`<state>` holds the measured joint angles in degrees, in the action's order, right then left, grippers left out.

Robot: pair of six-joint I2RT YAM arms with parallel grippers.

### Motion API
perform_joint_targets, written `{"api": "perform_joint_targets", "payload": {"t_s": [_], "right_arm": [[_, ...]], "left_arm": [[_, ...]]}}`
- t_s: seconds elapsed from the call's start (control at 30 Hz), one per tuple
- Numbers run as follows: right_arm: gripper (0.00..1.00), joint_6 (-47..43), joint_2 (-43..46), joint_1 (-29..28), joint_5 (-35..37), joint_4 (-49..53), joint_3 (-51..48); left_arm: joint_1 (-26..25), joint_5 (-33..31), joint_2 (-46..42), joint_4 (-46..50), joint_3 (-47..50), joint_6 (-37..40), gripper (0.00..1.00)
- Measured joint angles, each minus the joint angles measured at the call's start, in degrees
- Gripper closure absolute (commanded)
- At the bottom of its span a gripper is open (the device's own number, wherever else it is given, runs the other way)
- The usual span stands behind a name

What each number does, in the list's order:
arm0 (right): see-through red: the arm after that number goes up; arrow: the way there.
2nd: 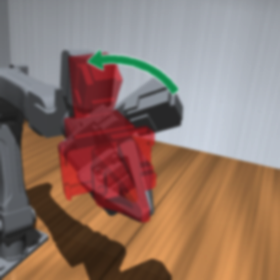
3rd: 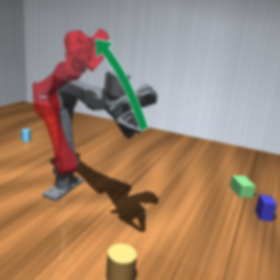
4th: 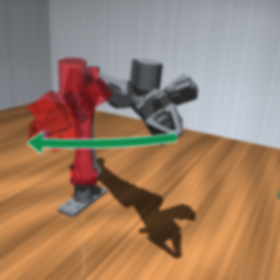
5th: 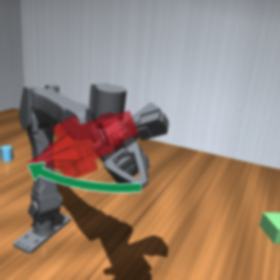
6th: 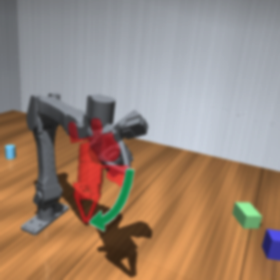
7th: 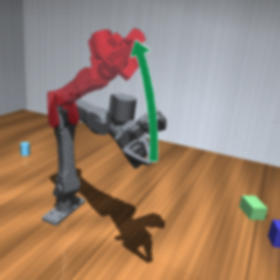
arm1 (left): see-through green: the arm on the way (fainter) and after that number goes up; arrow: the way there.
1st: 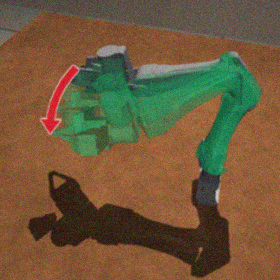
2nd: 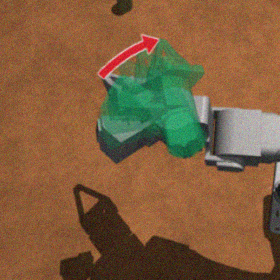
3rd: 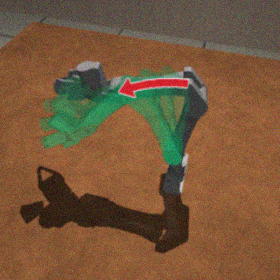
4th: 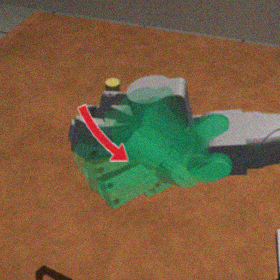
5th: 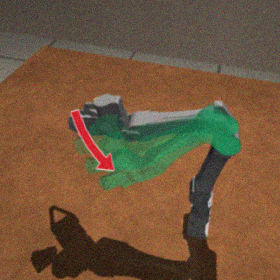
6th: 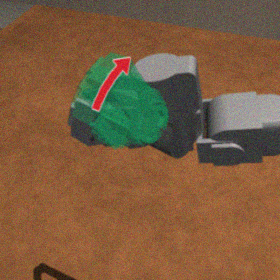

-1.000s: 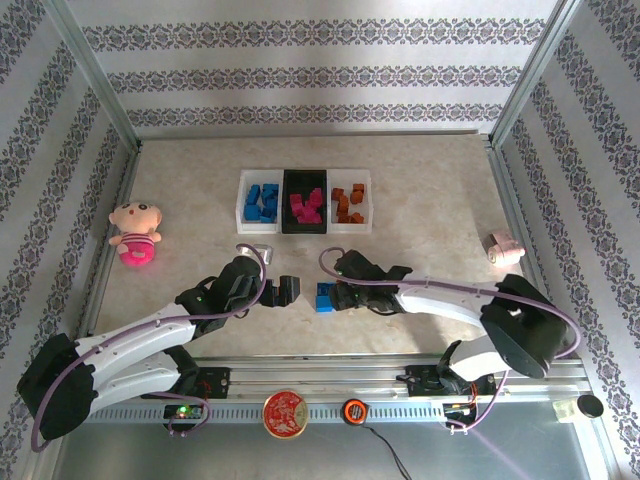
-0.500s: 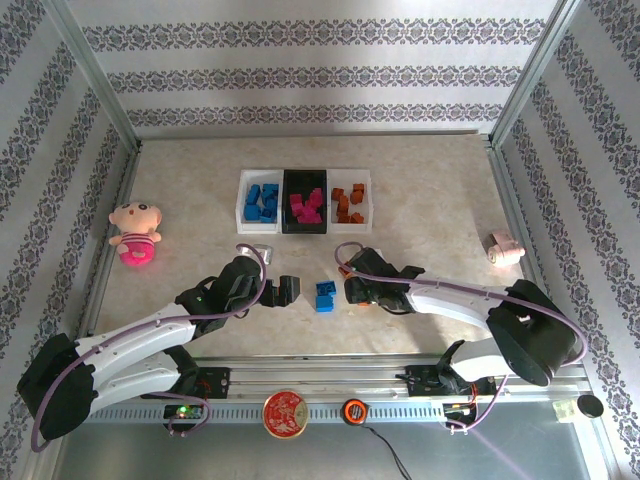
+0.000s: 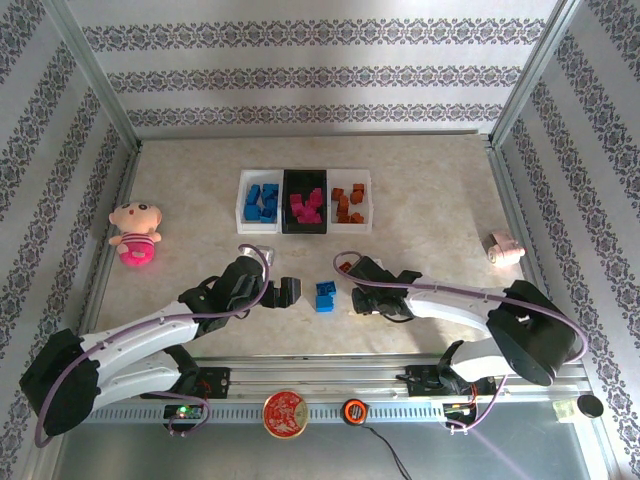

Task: Sort the legos into containers by color
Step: Pick up the lego from the bottom-center of the table, then place the lego in the container.

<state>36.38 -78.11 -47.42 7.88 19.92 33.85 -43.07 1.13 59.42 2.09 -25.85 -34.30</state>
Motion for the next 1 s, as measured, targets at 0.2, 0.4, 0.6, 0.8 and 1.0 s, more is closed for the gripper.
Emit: {"api": "perform_joint_targets", "payload": {"t_s": [0.2, 0.4, 0.6, 0.8, 1.0], "right_arm": [[0.81, -3.58, 4.9, 0.92, -1.05, 2.38, 3.02], [0.82, -8.7, 1.22, 9.33, -3.82, -0.17, 18.75], [0.81, -12.24, -16.06, 15.39, -4.44, -3.5, 36.59], [0.73, -12.59, -30.45, 18.6, -4.22, -2.16, 48.65], [0.36, -10.88, -36.13, 20.68, -3.96, 0.09, 55.69]], "left_arm": [[0.0, 0.39, 0.39, 0.04, -0.31, 0.66, 0.0], [0.0, 0.39, 0.5, 0.02, -1.55, 1.07, 0.0], [0.0, 0.42, 0.52, 0.09, -1.66, 1.07, 0.0], [0.0, 0.42, -0.52, 0.28, -1.66, 1.05, 0.0], [0.0, 0.42, -1.33, 0.37, -1.66, 1.03, 0.0]]}}
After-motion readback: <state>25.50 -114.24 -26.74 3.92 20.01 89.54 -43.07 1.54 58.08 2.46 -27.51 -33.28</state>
